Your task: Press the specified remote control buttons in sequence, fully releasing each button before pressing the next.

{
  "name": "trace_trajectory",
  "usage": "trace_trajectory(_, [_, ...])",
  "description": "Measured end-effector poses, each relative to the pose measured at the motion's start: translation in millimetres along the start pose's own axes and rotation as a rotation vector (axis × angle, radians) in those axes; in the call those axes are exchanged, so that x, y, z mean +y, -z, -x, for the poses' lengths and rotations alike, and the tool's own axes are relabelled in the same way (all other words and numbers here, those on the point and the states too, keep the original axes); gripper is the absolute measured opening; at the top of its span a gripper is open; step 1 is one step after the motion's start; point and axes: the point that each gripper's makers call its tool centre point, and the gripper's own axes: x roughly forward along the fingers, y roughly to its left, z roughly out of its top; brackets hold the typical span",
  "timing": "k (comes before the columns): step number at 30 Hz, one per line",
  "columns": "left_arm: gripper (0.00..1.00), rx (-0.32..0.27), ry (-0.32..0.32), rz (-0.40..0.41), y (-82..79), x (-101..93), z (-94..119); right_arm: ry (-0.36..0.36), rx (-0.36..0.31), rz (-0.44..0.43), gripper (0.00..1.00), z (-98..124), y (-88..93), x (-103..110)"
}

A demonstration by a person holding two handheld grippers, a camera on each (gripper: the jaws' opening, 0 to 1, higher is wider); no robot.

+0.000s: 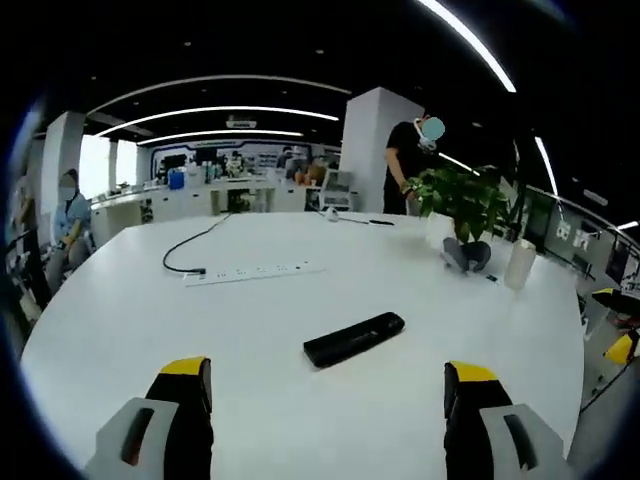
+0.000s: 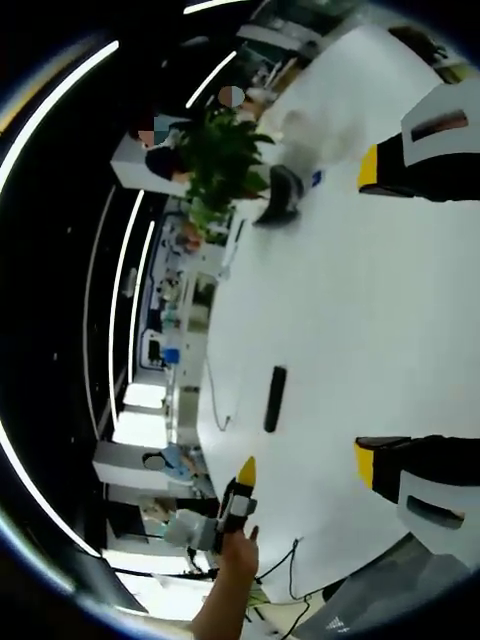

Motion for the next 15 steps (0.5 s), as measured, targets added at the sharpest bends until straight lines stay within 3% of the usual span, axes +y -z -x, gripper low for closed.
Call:
trace_trajectory(4, [1.00, -0.028, -0.021, -0.016, -6.2, -2.3, 19, 0.003, 0.002, 0.002, 0.99, 0, 0.1, -1])
trace_trajectory(8, [1.00, -0.048, -0.098, -0.017, -1.0, -2.0, 48, 0.016, -0.017, -0.008, 0.99, 2, -2.4, -3])
trace_trajectory(12, [1.00, -0.045, -0.127, -0.026, 2.9, -2.2, 66, 0.015, -0.015, -0.009, 0.99, 2, -2.0, -3])
trace_trajectory(15, [1.00, -0.076, -0.175, -0.017, 2.3, 1.2, 86, 0.020, -0.026, -0.010, 0.99, 3, -3.7, -4])
